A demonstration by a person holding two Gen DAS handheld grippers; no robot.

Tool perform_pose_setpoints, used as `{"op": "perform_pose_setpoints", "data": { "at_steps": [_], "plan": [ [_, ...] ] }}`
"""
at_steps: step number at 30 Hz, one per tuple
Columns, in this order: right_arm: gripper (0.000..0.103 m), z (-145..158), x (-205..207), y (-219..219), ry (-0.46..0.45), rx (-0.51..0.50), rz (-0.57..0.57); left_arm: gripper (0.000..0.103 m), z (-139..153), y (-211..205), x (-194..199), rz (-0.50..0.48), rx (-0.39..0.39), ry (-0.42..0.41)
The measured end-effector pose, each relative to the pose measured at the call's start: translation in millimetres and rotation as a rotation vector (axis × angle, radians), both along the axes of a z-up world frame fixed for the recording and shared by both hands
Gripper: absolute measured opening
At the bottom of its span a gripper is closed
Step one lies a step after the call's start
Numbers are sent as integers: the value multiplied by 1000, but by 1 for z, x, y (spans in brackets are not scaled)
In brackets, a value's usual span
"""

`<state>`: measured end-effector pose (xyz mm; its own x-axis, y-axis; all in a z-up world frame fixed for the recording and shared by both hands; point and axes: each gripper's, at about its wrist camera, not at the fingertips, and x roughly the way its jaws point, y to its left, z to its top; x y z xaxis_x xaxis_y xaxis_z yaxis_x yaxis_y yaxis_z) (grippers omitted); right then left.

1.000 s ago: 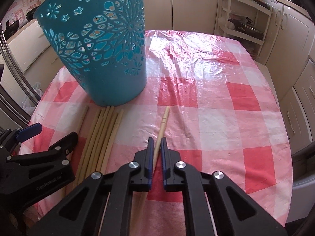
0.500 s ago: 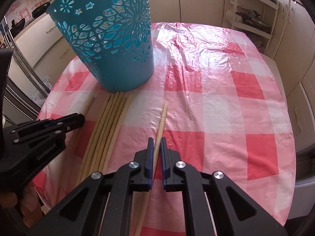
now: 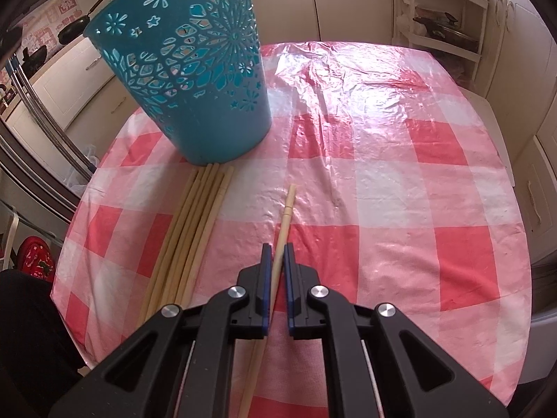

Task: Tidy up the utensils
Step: 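Lift the stick with the left tool and drop it into the teal basket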

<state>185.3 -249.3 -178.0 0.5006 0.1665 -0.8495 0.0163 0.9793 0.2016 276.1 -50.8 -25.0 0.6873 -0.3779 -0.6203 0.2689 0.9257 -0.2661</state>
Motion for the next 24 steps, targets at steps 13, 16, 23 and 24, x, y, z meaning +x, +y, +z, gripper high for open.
{"op": "perform_pose_setpoints", "data": {
  "at_steps": [13, 16, 23, 24],
  "plan": [
    [8, -2, 0, 3, -29, -9, 10, 5, 40, -55, 97, 120, -66, -216],
    [8, -2, 0, 3, -32, -10, 12, 5, 30, -62, 111, 161, -33, -237],
    [8, -1, 0, 4, -34, -14, 17, 5, -12, -64, 121, 188, 42, -195],
    [8, -1, 0, 4, -35, -15, 18, 5, -17, -62, 120, 191, 46, -188]
  ]
}}
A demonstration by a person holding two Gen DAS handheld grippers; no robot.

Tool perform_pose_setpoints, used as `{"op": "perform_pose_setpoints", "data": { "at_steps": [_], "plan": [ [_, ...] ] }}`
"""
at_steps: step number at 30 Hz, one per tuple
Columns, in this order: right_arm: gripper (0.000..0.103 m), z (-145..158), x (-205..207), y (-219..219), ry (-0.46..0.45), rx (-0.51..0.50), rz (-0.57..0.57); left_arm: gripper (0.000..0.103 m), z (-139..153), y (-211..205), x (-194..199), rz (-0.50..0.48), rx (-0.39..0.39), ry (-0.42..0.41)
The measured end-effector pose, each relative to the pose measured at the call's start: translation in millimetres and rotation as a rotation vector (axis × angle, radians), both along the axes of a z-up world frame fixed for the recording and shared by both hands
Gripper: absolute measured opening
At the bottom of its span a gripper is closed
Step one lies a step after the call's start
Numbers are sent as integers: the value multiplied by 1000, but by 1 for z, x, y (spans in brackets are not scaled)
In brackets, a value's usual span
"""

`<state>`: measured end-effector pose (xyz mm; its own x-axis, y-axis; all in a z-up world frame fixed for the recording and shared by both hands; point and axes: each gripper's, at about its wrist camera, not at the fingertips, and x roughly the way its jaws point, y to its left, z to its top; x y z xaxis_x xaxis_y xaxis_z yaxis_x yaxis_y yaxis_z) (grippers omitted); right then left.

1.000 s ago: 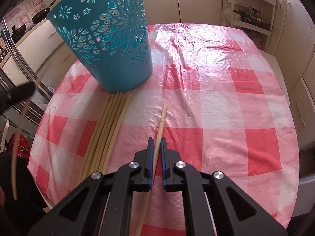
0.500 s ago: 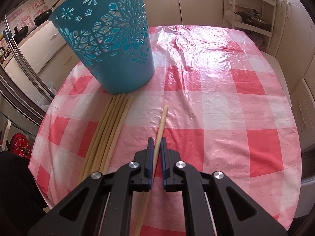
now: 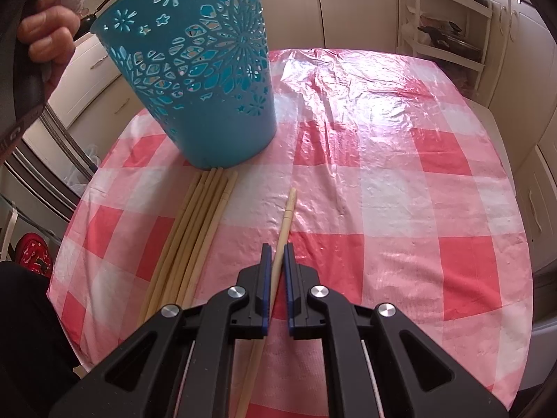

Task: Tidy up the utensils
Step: 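Lift the stick with the left tool and drop it into the teal basket, then close the right tool on a single wooden stick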

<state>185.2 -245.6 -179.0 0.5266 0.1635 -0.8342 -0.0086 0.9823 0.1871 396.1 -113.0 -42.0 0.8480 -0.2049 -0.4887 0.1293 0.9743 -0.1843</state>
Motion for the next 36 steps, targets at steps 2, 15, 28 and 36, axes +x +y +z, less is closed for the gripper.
{"op": "perform_pose_setpoints", "data": {
  "at_steps": [2, 15, 28, 36],
  "plan": [
    [8, 0, 0, 0, -1, 0, 1, 5, -8, 4, -4, 1, 14, 15],
    [9, 0, -3, 8, -18, -57, 13, 82, -10, 56, -79, 5, 94, -1],
    [8, -2, -5, 22, -74, -157, 11, 94, -20, 135, -81, 127, -73, 90],
    [6, 16, -19, 9, -103, -98, -43, 95, -28, 144, -81, 161, -61, 118]
  ]
}}
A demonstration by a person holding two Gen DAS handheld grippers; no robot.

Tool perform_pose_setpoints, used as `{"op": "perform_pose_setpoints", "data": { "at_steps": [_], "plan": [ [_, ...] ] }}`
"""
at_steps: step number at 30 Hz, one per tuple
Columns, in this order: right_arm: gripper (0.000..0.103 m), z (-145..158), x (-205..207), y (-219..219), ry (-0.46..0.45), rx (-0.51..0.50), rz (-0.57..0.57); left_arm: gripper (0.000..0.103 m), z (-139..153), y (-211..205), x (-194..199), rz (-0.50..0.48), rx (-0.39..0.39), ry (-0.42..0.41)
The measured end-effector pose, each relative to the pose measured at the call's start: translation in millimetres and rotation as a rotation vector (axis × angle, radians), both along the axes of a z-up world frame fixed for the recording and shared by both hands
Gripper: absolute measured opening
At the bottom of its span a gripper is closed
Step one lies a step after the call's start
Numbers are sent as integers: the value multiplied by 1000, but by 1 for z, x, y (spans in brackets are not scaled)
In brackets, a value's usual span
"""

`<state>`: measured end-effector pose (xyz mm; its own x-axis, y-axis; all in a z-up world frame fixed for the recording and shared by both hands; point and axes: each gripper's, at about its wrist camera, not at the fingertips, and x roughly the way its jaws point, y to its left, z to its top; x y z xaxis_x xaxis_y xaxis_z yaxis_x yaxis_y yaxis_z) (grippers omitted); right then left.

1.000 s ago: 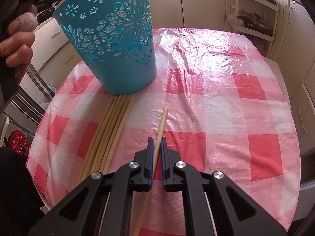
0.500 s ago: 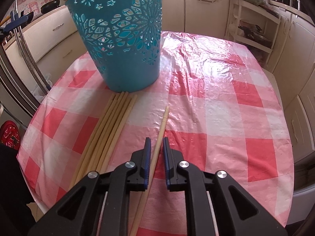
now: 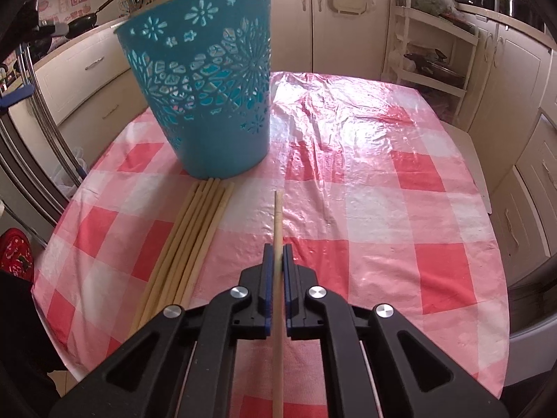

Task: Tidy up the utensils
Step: 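Close the right tool on a single wooden stick, then lift the stick with the right tool and release it into the basket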

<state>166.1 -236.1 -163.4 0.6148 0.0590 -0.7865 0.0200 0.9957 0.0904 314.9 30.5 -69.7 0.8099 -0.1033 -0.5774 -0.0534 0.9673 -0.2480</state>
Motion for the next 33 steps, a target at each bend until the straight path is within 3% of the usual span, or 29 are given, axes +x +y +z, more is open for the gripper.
{"op": "perform_pose_setpoints", "data": {
  "at_steps": [16, 25, 33],
  "plan": [
    [6, 129, -14, -13, -275, 227, 19, 95, -8, -7, 3, 2, 42, 36],
    [6, 195, 60, 8, -497, 270, 17, 95, -5, -17, -2, -8, 96, 6],
    [6, 193, 112, 15, -626, 216, -139, 95, 2, -35, -10, -39, 176, -48]
  ]
}}
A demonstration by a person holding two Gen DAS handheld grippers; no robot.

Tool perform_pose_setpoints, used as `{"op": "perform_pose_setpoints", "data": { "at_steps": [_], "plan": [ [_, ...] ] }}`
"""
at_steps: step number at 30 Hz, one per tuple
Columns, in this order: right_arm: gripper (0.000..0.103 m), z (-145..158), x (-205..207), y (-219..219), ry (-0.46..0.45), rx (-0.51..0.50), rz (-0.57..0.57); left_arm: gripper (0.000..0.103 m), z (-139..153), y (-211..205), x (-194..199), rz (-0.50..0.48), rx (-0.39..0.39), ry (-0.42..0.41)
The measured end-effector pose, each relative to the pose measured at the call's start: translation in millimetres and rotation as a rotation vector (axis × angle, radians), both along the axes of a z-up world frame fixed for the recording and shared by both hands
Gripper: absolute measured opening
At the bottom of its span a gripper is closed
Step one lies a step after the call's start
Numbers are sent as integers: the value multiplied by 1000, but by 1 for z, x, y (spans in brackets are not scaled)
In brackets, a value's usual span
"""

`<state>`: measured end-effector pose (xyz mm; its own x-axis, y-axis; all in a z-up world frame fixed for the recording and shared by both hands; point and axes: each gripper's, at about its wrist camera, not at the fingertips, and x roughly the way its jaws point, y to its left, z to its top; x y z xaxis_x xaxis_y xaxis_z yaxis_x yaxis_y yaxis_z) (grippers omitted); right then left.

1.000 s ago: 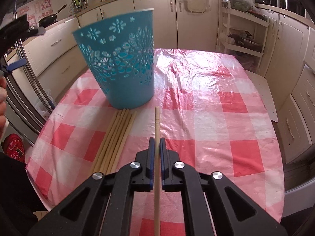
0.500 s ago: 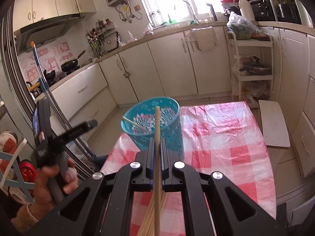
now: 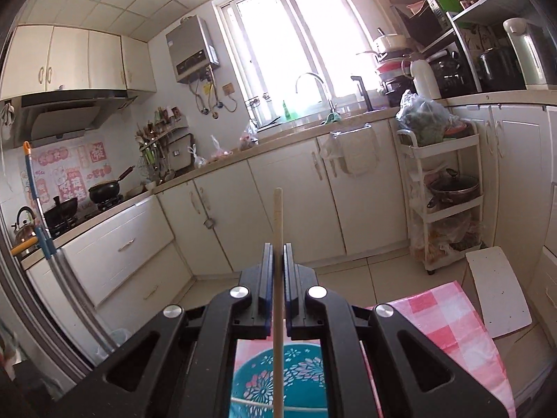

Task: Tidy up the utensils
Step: 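Lift the stick with the right tool and release it into the basket, then return the right tool to the sticks and close on another stick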

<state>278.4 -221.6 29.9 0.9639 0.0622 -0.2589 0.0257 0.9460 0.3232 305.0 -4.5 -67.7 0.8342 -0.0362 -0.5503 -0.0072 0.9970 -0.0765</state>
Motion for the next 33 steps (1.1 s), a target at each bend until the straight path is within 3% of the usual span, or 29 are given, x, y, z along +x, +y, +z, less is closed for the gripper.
{"op": "perform_pose_setpoints", "data": {
  "at_steps": [5, 13, 20, 25, 33],
  "plan": [
    [6, -22, 15, 5, 47, -53, -27, 95, 0, -6, -1, -13, 15, -8],
    [6, -43, 4, 9, 101, -82, -4, 95, -2, -6, 0, -15, 11, -1],
    [7, -36, -19, 11, 88, -113, 28, 95, -2, -4, 0, -10, 8, 0],
    [15, -32, -42, 10, 78, -110, 38, 95, -2, -3, -1, -8, 7, -3],
    [19, -46, -88, 7, 122, -117, 39, 95, 0, -1, -3, -9, 4, -7]
  ]
}}
